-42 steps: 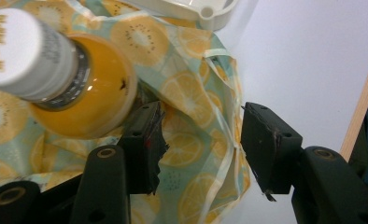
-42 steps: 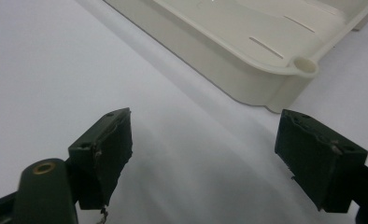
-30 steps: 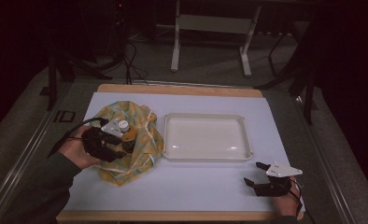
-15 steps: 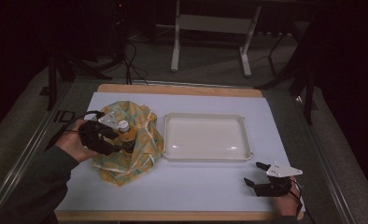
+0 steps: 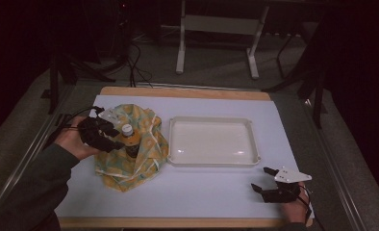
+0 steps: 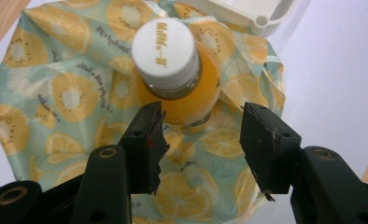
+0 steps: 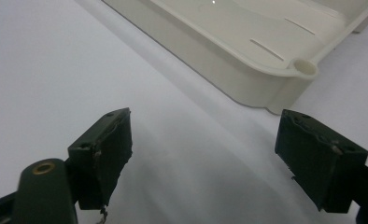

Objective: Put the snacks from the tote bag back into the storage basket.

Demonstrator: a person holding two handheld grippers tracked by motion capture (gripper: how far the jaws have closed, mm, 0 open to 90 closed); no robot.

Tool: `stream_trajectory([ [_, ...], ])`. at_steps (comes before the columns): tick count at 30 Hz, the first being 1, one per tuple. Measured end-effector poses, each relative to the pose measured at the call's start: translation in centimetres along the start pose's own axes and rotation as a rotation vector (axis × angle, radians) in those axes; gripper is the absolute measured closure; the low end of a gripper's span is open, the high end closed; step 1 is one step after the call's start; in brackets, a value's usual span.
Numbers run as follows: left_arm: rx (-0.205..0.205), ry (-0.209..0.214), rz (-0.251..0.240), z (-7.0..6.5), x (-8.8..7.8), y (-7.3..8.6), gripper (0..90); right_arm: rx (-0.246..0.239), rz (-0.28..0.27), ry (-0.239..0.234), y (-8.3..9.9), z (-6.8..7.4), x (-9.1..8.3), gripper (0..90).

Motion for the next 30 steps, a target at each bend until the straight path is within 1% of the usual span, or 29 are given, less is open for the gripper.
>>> stream_trajectory([
  [2, -0.007, -0.001, -0.001, 0.2, 0.0, -0.2, 49.7, -0.003, -0.001, 0.0, 0.0, 0.0, 0.0, 18.3],
  [6, -0.007, 0.001, 0.0, 0.5, 0.0, -0.5, 49.7, 0.001, 0.002, 0.0, 0.0, 0.0, 0.0, 18.4],
  [11, -0.008, -0.003, 0.017, 0.9, 0.3, -0.8, 48.8, 0.002, 0.001, -0.002, 0.0, 0.0, 0.0, 18.3],
  [16, -0.017, 0.003, 0.014, 1.2, 0.6, -1.1, 48.7, 0.002, -0.002, -0.003, 0.0, 0.0, 0.0, 18.1],
  [19, -0.011, -0.004, 0.015, 1.3, 0.6, -1.3, 49.3, 0.002, 0.0, -0.003, 0.0, 0.0, 0.0, 18.1],
  [21, -0.014, -0.003, 0.012, 1.4, 0.7, -1.5, 50.0, 0.003, 0.001, -0.004, 0.0, 0.0, 0.0, 18.1],
  [27, -0.012, 0.001, 0.034, 1.7, 1.3, -1.8, 50.8, 0.003, -0.001, -0.005, 0.0, 0.0, 0.0, 18.1],
  [30, -0.018, 0.006, 0.031, 1.8, 1.5, -1.9, 51.0, 0.003, 0.0, -0.005, 0.0, 0.0, 0.0, 18.1],
])
Point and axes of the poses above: each handheld gripper's, and its own axes: x roughly forward along the jaws, y roughly out of its underside, z roughly to its left, the point moved 5 cm from there along x, roughly forward along the jaws, and after that the axes turned 10 degrees about -z, right-handed, at the moved point
